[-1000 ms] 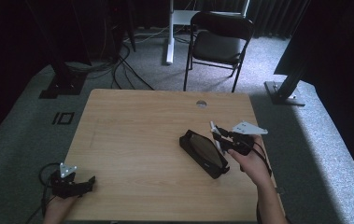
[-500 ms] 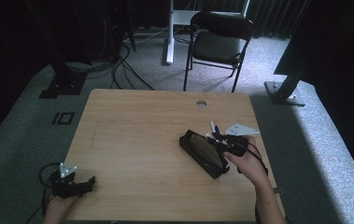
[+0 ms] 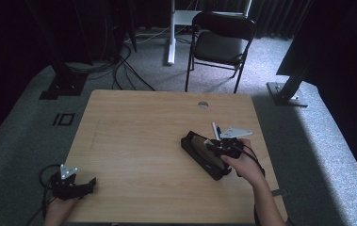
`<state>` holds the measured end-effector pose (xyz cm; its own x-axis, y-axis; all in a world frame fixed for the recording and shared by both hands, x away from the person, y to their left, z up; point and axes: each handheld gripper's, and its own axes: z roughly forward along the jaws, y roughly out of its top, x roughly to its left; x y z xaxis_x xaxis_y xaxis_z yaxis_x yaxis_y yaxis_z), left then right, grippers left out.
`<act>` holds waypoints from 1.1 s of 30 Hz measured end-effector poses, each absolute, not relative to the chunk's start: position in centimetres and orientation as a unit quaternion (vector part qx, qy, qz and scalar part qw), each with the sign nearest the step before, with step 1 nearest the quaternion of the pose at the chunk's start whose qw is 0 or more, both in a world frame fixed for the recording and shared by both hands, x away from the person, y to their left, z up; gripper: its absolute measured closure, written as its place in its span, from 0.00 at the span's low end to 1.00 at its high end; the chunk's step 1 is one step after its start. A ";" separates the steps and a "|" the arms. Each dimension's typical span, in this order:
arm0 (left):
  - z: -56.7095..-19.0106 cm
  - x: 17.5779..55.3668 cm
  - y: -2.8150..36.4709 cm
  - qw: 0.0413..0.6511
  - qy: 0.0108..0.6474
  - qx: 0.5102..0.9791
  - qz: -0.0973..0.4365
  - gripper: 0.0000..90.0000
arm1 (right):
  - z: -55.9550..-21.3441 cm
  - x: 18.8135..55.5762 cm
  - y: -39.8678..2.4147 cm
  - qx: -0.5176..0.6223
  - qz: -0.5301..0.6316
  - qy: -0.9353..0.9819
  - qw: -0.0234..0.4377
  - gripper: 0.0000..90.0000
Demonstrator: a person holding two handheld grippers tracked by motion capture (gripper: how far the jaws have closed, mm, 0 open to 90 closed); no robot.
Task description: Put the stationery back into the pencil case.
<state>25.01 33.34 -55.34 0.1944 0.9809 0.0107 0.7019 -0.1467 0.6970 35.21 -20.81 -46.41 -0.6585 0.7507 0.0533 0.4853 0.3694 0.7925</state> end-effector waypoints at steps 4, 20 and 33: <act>-55.3 25.0 33.3 0.288 0.587 0.717 0.243 0.01 | -47.2 35.6 -20.6 0.389 0.400 0.816 0.150 0.76; -55.3 25.0 33.3 0.288 0.587 0.717 0.242 0.01 | -48.3 36.5 -19.2 0.407 0.343 0.837 0.128 0.76; -55.3 25.0 33.3 0.288 0.587 0.717 0.242 0.01 | -48.8 37.2 -18.0 0.417 0.315 0.845 0.110 0.76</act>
